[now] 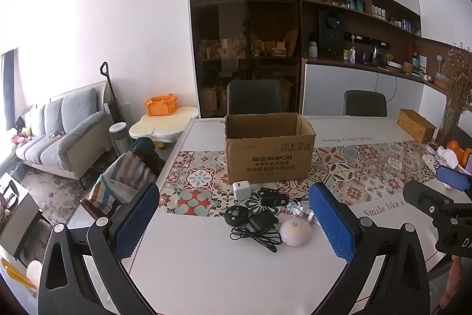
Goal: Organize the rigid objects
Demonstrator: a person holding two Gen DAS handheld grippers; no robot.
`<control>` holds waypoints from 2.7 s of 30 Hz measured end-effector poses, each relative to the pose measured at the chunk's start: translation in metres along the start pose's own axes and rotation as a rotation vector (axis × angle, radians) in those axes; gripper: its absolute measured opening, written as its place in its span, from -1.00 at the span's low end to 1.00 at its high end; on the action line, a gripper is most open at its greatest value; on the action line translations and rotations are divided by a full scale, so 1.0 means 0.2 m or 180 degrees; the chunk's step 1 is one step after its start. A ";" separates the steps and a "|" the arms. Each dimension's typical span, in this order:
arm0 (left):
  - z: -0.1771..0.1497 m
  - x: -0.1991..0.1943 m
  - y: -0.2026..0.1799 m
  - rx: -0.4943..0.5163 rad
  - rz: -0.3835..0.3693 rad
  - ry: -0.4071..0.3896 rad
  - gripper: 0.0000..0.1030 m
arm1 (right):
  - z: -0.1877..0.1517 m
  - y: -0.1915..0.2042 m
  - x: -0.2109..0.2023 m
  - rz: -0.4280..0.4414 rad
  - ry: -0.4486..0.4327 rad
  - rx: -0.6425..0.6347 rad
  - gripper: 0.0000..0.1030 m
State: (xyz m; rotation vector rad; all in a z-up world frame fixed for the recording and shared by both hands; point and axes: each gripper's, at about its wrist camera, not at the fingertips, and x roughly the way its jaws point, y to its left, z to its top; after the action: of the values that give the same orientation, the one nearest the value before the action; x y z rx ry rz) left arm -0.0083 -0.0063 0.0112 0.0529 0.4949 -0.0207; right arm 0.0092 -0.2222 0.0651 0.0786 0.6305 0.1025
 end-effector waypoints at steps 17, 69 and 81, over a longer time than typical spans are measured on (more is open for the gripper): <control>0.02 -0.02 0.01 -0.0010 -0.0011 -0.0023 1.00 | 0.01 0.00 0.00 0.0017 -0.0057 -0.0019 0.98; 0.05 -0.01 -0.04 0.0044 -0.0061 -0.0012 1.00 | 0.03 -0.04 0.04 0.0008 -0.0012 0.0021 0.98; 0.03 0.10 -0.05 0.0073 -0.0101 0.0131 1.00 | 0.01 -0.03 0.11 -0.0017 0.0096 0.0054 0.98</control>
State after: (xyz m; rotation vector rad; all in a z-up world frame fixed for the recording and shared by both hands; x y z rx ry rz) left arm 0.0108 -0.0165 0.0064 0.0682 0.5366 -0.0563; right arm 0.0277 -0.2256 0.0529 0.0919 0.6617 0.0934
